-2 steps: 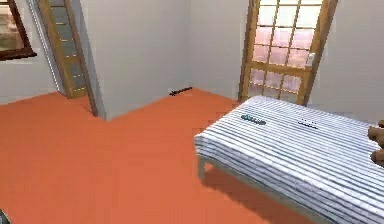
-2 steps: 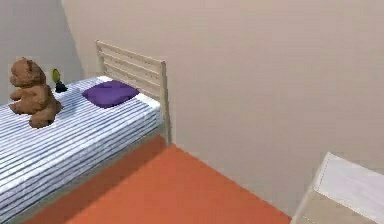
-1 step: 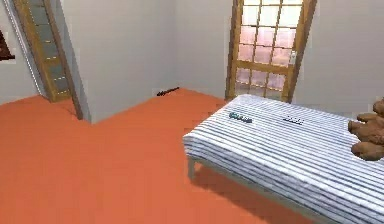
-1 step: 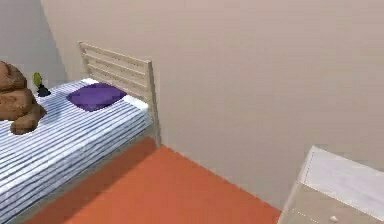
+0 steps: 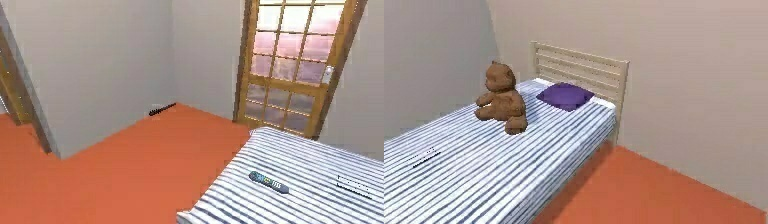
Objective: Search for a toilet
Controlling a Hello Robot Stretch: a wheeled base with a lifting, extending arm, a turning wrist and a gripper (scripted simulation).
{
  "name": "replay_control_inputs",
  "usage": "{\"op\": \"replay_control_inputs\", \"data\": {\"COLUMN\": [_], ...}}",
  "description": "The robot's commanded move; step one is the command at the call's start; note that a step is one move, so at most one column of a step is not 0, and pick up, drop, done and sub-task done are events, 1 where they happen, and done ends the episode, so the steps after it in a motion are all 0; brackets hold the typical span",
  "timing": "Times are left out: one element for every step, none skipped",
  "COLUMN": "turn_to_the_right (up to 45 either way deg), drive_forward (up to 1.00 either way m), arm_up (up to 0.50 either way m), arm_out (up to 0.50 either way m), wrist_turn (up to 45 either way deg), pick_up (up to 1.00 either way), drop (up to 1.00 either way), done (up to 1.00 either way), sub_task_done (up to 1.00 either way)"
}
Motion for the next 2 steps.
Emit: {"op": "replay_control_inputs", "data": {"turn_to_the_right": [-45.0,-3.0], "drive_forward": [0.00,0.00], "arm_up": [0.00,0.00], "arm_out": [0.00,0.00], "wrist_turn": [0.0,0.0], "pick_up": [0.00,0.00], "drop": [0.00,0.00], "done": [0.00,0.00], "sub_task_done": [0.00,0.00]}}
